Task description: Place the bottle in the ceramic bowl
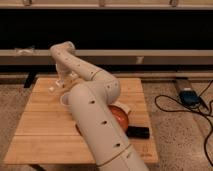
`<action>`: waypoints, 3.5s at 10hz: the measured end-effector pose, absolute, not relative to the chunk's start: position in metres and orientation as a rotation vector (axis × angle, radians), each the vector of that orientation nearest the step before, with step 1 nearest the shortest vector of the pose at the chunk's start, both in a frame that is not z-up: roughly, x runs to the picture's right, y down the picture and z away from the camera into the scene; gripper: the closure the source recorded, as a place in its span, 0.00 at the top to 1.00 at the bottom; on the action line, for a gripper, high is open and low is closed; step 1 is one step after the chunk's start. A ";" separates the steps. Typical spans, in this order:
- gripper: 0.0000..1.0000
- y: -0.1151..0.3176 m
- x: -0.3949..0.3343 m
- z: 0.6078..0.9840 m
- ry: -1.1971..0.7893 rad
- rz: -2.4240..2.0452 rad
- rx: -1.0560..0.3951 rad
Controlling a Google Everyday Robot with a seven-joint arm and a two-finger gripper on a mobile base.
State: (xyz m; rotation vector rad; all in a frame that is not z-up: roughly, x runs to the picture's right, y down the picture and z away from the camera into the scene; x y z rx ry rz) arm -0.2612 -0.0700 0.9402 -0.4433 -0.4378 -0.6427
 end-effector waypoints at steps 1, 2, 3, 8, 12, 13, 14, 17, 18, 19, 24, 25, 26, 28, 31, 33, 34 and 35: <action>0.00 -0.079 -0.257 0.924 -0.444 -0.637 -0.418; 0.00 -0.087 -0.249 0.904 -0.452 -0.630 -0.390; 0.00 -0.091 -0.235 0.892 -0.446 -0.625 -0.374; 0.00 -0.077 -0.168 0.833 -0.440 -0.552 -0.365; 0.00 -0.050 -0.117 0.768 -0.396 -0.469 -0.359; 0.00 -0.042 -0.104 0.753 -0.377 -0.440 -0.362; 0.00 -0.034 -0.091 0.742 -0.355 -0.408 -0.368; 0.00 -0.010 -0.058 0.723 -0.295 -0.294 -0.409; 0.00 -0.004 -0.048 0.721 -0.276 -0.262 -0.421; 0.00 0.004 -0.035 0.718 -0.254 -0.219 -0.438; 0.00 0.064 0.005 0.745 -0.136 -0.025 -0.571; 0.00 0.078 0.004 0.752 -0.125 -0.005 -0.600; 0.00 0.092 -0.001 0.759 -0.117 0.007 -0.630; 0.10 0.106 -0.004 0.764 -0.109 0.025 -0.660; 0.42 0.126 0.003 0.778 -0.114 0.088 -0.693; 0.62 0.129 0.011 0.783 -0.118 0.130 -0.692; 0.69 0.130 0.016 0.785 -0.117 0.150 -0.689; 0.72 0.130 0.019 0.787 -0.120 0.166 -0.684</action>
